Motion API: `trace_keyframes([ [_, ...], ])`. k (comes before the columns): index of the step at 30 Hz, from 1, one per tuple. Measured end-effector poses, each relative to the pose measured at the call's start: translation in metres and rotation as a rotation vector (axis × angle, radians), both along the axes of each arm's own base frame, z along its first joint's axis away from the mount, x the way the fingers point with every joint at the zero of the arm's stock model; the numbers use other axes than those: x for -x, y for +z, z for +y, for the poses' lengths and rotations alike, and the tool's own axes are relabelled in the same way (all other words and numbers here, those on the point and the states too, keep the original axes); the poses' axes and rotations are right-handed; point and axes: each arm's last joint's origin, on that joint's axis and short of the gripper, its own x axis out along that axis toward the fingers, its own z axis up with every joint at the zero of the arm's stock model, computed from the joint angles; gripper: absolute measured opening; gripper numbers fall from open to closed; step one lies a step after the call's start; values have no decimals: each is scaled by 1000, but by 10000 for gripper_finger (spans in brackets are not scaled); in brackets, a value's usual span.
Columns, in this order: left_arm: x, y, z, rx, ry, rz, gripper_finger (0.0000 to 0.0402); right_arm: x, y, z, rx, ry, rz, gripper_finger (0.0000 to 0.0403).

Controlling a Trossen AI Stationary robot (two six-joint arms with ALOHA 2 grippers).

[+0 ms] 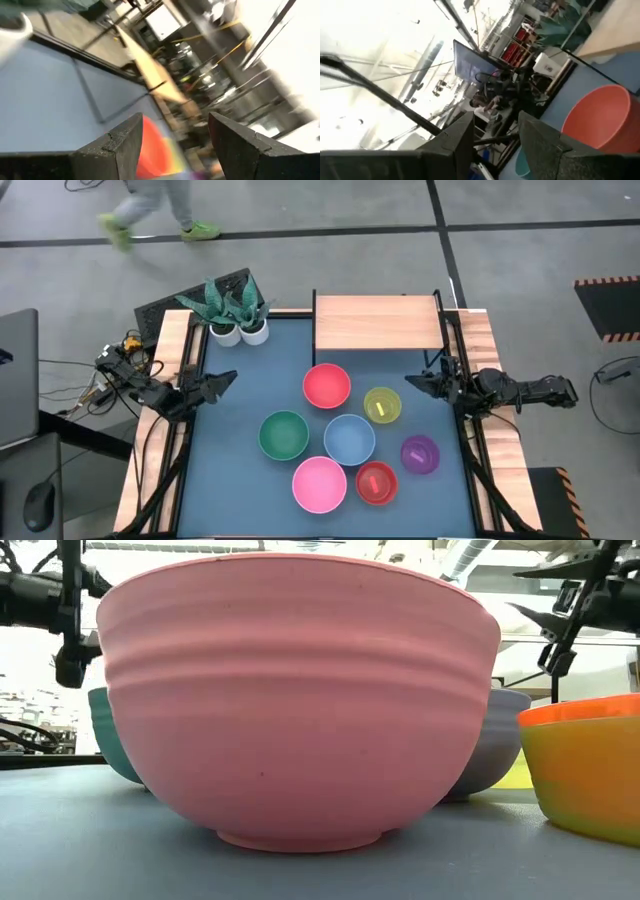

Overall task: Place and stack bowls onto a shelf
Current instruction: Put the yellow transparent bowl on the shelf

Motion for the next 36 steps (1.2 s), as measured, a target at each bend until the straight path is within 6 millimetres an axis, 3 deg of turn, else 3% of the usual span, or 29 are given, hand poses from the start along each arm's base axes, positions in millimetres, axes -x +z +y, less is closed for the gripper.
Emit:
trace_keyframes([
  [4, 1, 16, -2, 26, -163, -131, 209, 5, 20, 1, 56, 17, -50, 179],
  [8, 4, 48, -3, 14, -286, -211, 209, 7, 45, 1, 98, 15, -8, 179],
  [13, -7, 89, -10, -104, -280, -129, 209, 0, 74, 3, 182, 20, 189, 179],
  [18, -34, 121, -27, -209, -241, 86, 209, -15, 89, 4, 228, 40, 494, 179],
  [27, -87, 146, -48, -174, -204, 449, 209, -31, 72, 4, 103, 47, 996, 179],
  [32, -111, 142, -43, -12, -217, 559, 209, -31, 52, 4, -55, -16, 1231, 179],
  [36, -123, 136, -38, 70, -248, 587, 209, -42, 41, 5, -50, -44, 1333, 179],
])
